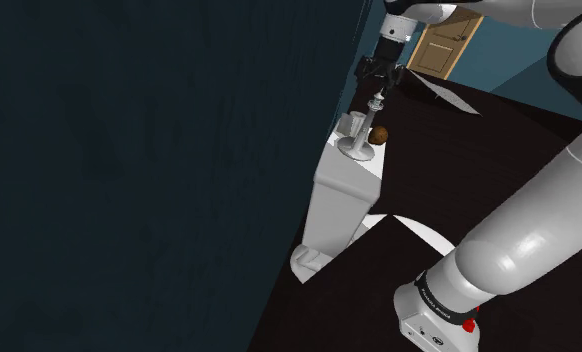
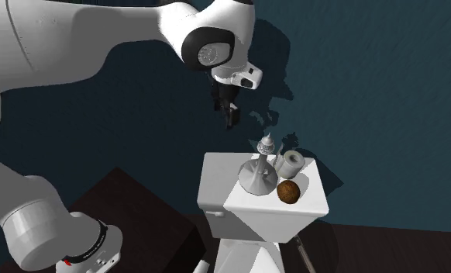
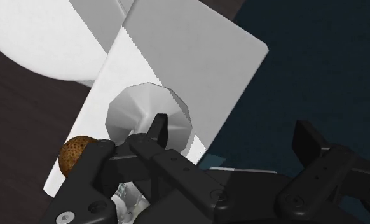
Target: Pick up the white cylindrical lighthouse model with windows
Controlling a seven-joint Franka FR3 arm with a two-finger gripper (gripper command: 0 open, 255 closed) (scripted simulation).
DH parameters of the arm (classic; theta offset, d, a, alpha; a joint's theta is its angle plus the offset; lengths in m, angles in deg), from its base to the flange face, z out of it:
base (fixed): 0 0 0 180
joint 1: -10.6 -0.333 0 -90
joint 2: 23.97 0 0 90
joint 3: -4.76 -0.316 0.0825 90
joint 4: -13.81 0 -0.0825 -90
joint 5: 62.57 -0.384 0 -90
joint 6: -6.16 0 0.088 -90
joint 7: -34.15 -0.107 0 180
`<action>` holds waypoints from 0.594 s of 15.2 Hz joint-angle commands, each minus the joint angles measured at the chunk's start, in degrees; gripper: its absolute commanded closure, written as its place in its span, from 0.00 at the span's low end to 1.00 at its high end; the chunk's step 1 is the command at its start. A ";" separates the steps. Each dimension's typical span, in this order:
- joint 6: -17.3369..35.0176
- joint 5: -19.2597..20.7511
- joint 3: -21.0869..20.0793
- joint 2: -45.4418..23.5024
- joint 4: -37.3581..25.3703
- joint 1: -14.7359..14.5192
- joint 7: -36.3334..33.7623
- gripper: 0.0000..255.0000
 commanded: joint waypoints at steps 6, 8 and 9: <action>-4.47 -3.66 3.17 -15.87 -16.81 4.81 0.59 0.00; -6.29 -4.86 3.80 -20.61 -22.36 6.66 0.60 0.00; -7.33 -5.48 4.07 -23.08 -25.36 7.68 0.56 0.00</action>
